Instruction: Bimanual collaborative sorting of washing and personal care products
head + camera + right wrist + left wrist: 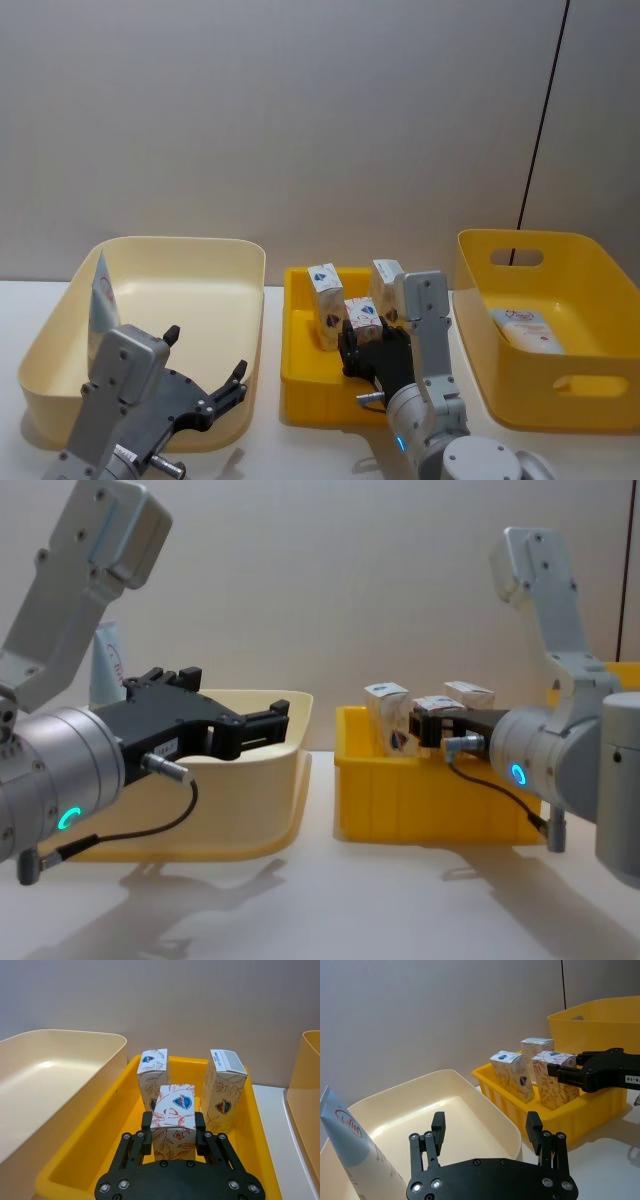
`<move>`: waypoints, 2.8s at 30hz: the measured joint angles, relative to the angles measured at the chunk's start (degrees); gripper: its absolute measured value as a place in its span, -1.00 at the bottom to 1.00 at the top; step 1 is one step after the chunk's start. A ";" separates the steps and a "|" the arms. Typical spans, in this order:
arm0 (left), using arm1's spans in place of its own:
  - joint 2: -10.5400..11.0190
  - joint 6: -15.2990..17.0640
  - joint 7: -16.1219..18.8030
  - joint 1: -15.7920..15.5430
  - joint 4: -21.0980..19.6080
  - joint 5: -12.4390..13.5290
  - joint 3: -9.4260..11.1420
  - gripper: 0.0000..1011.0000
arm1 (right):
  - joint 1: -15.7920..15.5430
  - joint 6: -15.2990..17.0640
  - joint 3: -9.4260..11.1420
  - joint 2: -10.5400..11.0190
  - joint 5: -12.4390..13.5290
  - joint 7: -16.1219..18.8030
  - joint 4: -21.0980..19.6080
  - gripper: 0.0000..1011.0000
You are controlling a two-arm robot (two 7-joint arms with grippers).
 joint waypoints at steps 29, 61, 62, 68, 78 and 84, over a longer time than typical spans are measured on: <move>0.00 0.00 0.00 0.00 0.00 0.01 0.00 0.98 | -0.94 -7.11 1.58 4.49 -1.34 4.61 -8.77 -0.10; 0.00 0.00 0.00 0.00 0.00 0.00 0.00 0.98 | -9.74 -1.48 14.59 12.08 -1.25 2.61 -24.34 -0.10; 0.00 0.00 0.00 0.00 0.00 0.00 0.00 0.98 | -9.87 -1.21 14.75 12.12 -1.22 2.59 -24.38 -0.10; 0.00 0.00 0.00 0.00 0.00 0.00 0.00 0.98 | -10.28 0.06 15.56 12.20 -1.17 2.53 -24.07 -0.10; 0.00 0.00 0.00 0.00 0.00 0.00 0.00 0.98 | -10.13 1.04 16.20 11.64 -1.66 2.03 -22.45 -0.10; 0.00 0.00 0.00 0.00 0.00 0.00 0.00 0.98 | -10.15 1.80 16.59 11.05 -1.71 1.76 -21.23 -0.10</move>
